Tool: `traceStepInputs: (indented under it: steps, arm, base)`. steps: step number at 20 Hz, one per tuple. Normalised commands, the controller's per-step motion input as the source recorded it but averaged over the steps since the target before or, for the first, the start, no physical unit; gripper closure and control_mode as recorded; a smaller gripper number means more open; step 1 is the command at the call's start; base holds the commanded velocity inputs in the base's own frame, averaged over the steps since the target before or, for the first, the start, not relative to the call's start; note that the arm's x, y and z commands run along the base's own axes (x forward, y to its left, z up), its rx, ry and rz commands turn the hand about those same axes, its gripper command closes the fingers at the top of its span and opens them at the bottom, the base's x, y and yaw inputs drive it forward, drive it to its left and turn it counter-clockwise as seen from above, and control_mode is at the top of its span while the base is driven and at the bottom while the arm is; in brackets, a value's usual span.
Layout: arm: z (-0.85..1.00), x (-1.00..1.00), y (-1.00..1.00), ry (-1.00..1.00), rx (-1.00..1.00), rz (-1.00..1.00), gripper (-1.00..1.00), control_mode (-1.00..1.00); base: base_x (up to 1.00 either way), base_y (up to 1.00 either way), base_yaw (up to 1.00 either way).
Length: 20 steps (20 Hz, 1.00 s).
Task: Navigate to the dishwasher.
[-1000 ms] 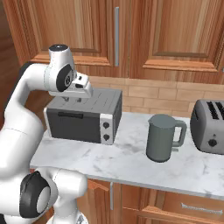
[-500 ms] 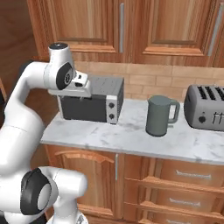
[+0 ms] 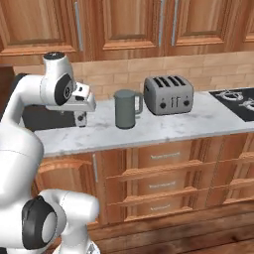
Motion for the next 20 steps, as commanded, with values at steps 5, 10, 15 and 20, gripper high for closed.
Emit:
traceStepInputs:
  steps: [5,10,15,20]
  arm:
    - [0.0,0.0,0.0,0.0,0.0,0.0,-1.0,1.0]
    - [0.0,0.0,0.0,0.0,0.0,0.0,-1.0,1.0]
    - [0.0,0.0,0.0,0.0,0.0,0.0,-1.0,1.0]
    - [0.0,0.0,0.0,0.0,0.0,0.0,-1.0,1.0]
  base:
    - [0.0,0.0,-0.84]
    - [0.0,0.0,-0.89]
    - [0.0,0.0,-0.9]
    - [0.16,0.02,-0.87]
